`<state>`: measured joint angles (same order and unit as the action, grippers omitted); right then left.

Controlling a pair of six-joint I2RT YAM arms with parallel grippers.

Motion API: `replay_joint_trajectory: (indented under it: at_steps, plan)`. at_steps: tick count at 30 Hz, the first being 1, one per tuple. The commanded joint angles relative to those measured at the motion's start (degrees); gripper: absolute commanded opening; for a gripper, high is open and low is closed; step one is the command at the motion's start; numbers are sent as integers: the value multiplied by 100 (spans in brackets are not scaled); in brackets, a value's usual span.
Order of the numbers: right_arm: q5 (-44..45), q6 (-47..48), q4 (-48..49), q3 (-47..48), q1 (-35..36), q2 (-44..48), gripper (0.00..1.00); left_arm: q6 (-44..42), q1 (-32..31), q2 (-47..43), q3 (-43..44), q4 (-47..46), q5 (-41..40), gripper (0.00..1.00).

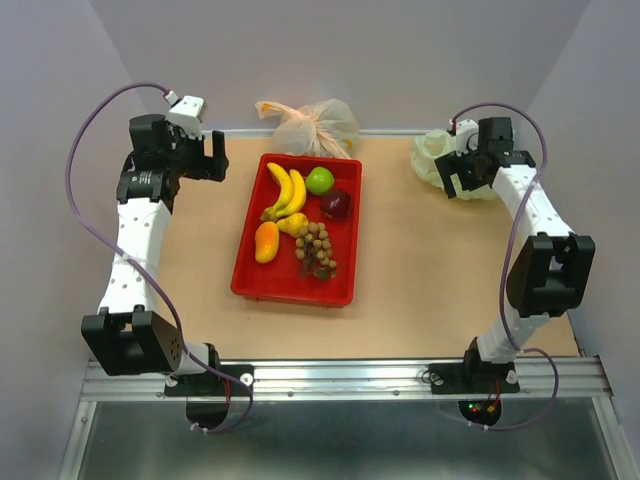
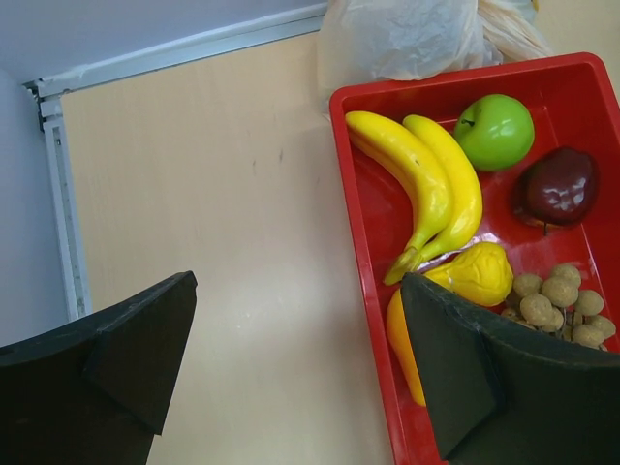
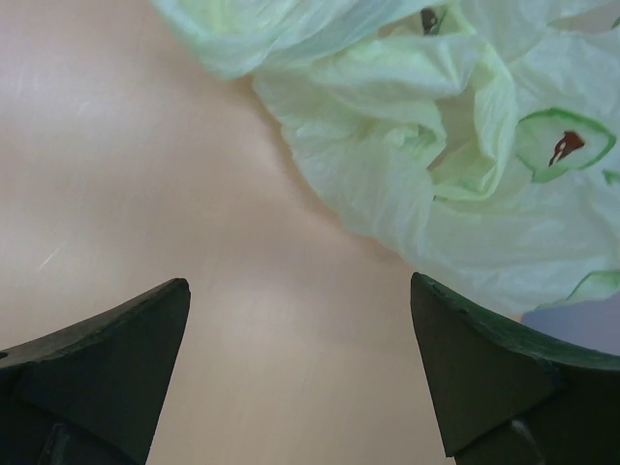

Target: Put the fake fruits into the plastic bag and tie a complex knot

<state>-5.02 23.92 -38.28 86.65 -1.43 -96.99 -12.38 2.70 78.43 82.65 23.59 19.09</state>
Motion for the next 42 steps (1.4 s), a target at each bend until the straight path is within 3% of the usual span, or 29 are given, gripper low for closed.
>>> replay_joint_trajectory:
  at_steps: [1,8,10,11,13,14,16,17,20,22,26,33,37,42]
  plan:
    - [387,376,1015,607,-6,-485,100,-63,-15,-39,357,-241,112,99]
    - [466,578,1411,1573,-6,-1638,100,-10,-15,-82,445,-364,270,99]
    - [466,683,1455,1836,-6,-2007,90,-10,-15,-179,401,-469,332,99]
    - [466,710,1455,1890,-6,-2173,74,-53,-15,-205,401,-487,384,99]
    - [388,876,1464,1899,-6,-2245,59,-115,-15,-232,436,-487,577,99]
    - [257,938,1464,1864,-6,-2263,46,-150,-15,-241,445,-505,674,99]
    - [124,1027,1446,1751,-6,-2167,37,-256,-15,-302,436,-627,1043,99]
    - [-94,1009,1438,1672,-6,-2062,23,-273,-15,-320,419,-689,1357,99]
    - [-630,1167,1420,1068,-15,-1307,1,-440,-50,-381,296,-935,2070,99]
    - [-1254,1368,1289,749,-6,-833,0,-624,-190,-408,121,-1136,2625,99]
    - [-2361,1817,798,-112,-6,388,0,-1386,-1399,-294,-65,-1199,2468,99]
    - [-2873,1607,138,-307,3,1050,0,-2733,-3413,-13,-592,-1769,1757,99]
    - [-3224,1746,-319,-464,3,1401,0,-3199,-4074,198,-1162,-3155,1352,99]
    - [-3453,1958,-873,-868,3,1920,0,-3296,-4190,708,-988,-3792,1649,99]
